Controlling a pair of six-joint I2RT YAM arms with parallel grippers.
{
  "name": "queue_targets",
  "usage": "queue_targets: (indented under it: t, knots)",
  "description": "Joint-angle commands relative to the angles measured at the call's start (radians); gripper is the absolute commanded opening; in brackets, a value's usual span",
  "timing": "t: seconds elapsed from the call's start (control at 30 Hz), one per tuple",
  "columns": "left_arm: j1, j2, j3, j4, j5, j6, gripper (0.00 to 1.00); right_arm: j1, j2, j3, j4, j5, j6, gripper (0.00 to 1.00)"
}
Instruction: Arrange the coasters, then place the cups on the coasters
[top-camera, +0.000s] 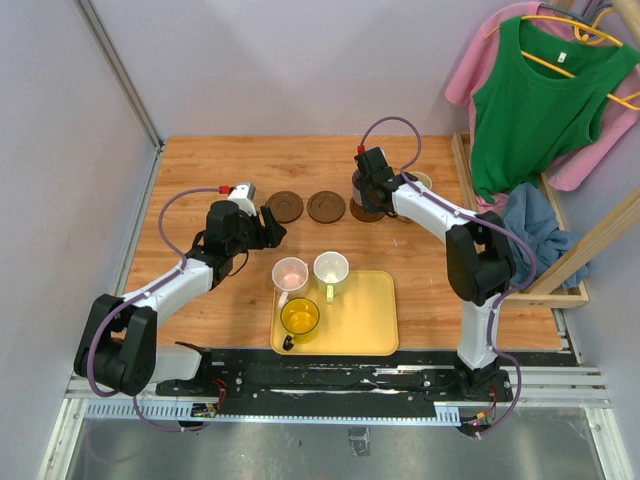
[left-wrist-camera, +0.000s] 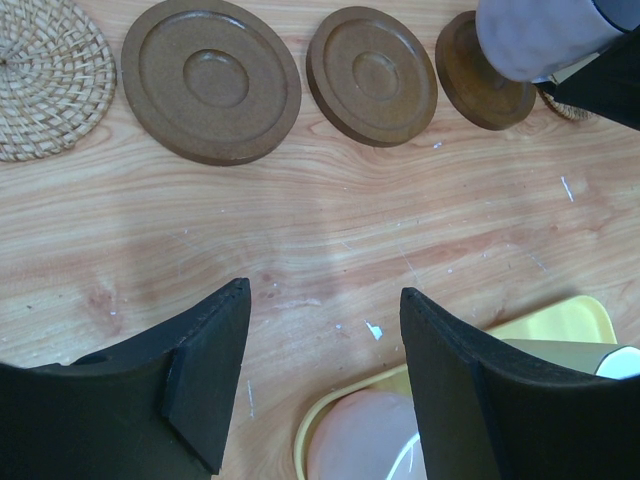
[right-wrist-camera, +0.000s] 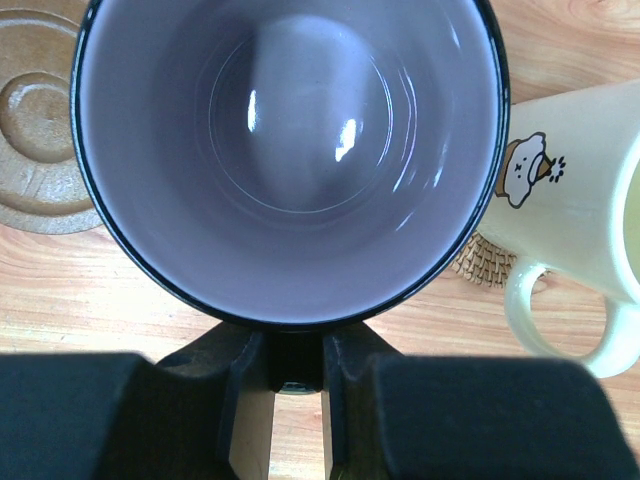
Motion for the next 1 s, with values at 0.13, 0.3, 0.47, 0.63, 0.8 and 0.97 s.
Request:
queue_targets:
  t: [0.13,0.3,0.47,0.63,0.8,0.97]
  knots:
    - [-0.008,0.017,0.014,0.028,0.009,0.007,0.65,-0.029,0.018,0.049,0.005,-0.005,0.033,0.01]
    - [-0.009,0.024,0.012,0.027,0.009,0.007,0.66,-0.031,0.041,0.061,-0.026,-0.02,0.045,0.01]
    - [-0.008,0.026,0.014,0.028,0.008,0.003,0.66,-0.032,0.052,0.062,-0.045,-0.023,0.064,0.01]
    - [-0.008,0.028,0.015,0.027,0.007,0.004,0.66,-0.032,0.053,0.058,-0.052,-0.02,0.076,0.01]
    - [-0.009,0.028,0.016,0.025,0.009,0.004,0.65,-0.032,0.043,0.054,-0.066,-0.017,0.093,0.01]
    - [-0.008,0.029,0.016,0.025,0.011,0.002,0.66,-0.032,0.035,0.051,-0.073,-0.014,0.097,0.18]
